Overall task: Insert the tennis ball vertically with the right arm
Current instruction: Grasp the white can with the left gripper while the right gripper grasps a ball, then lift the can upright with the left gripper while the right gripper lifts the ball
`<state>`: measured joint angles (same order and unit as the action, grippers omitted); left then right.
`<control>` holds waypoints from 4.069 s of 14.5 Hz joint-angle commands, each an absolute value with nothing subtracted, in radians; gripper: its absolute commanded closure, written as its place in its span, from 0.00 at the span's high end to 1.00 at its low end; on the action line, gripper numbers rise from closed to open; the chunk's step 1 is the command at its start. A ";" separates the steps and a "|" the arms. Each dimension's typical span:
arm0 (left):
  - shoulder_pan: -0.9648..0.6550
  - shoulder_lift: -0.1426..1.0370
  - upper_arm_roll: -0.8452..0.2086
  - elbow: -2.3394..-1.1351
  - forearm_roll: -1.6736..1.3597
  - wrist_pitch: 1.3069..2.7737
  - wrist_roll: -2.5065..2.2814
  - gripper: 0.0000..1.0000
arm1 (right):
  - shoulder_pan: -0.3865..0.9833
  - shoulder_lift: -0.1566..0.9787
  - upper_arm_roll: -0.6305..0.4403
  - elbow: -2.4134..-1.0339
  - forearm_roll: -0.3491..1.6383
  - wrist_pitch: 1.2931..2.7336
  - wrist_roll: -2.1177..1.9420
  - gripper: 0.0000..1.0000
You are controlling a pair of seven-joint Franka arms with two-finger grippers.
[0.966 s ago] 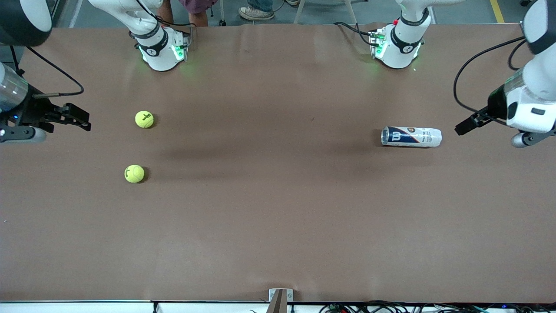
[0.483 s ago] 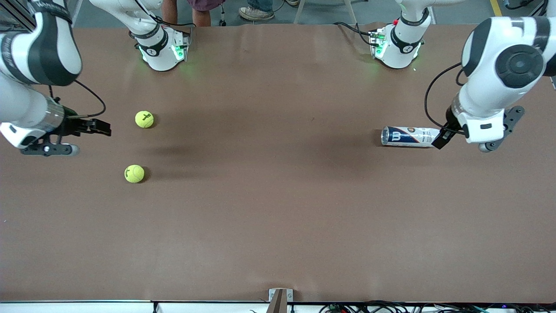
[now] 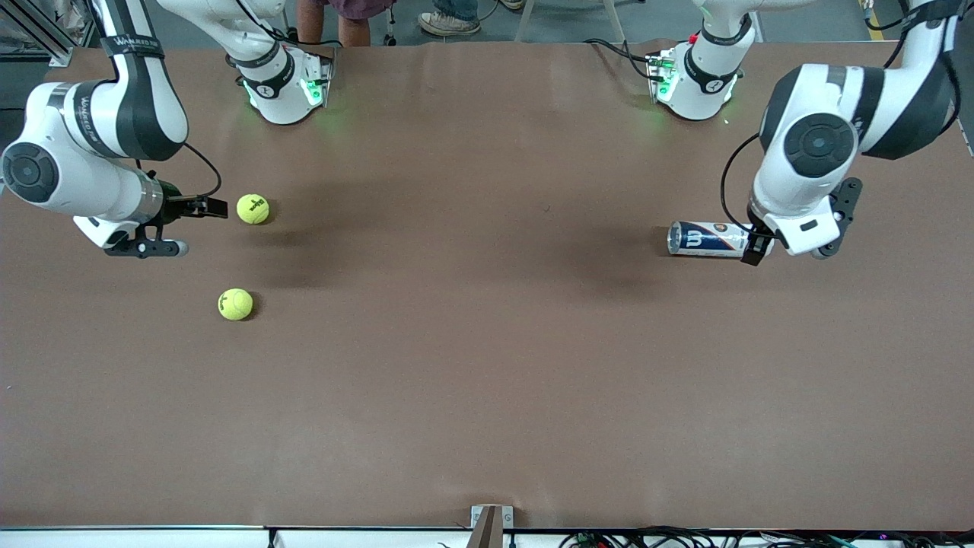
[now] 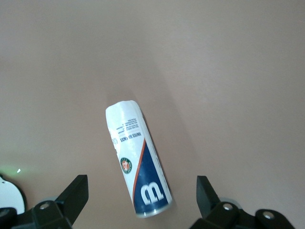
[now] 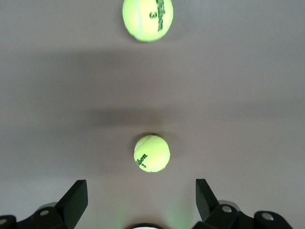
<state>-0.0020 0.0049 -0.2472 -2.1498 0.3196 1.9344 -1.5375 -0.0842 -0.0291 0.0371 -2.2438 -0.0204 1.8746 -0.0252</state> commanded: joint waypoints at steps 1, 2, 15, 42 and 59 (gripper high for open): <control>-0.003 -0.008 -0.270 -2.255 0.420 1.985 -1.707 1.00 | -0.098 -0.064 0.045 -2.322 -0.034 1.916 -0.032 1.00; -0.005 0.006 -0.290 -2.278 0.448 1.991 -1.754 1.00 | -0.100 -0.057 0.044 -2.325 -0.034 1.920 -0.032 1.00; -0.012 0.336 -0.365 -2.368 0.917 2.054 -2.486 1.00 | -0.193 0.003 0.048 -2.516 -0.034 2.120 -0.037 1.00; -0.008 0.359 -0.367 -2.342 0.936 2.030 -2.522 0.72 | -0.156 0.158 0.054 -2.600 -0.012 2.375 -0.028 0.90; -0.018 0.419 -0.612 -1.847 0.232 2.077 -2.177 0.72 | -0.069 0.094 0.055 -2.410 0.060 2.194 -0.025 0.48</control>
<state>-0.0188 0.3969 -0.5736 -1.8835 0.2842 2.0381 -2.1974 -0.0809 0.1460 0.0544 -2.4625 0.0449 2.2714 -0.0293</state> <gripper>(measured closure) 0.282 0.348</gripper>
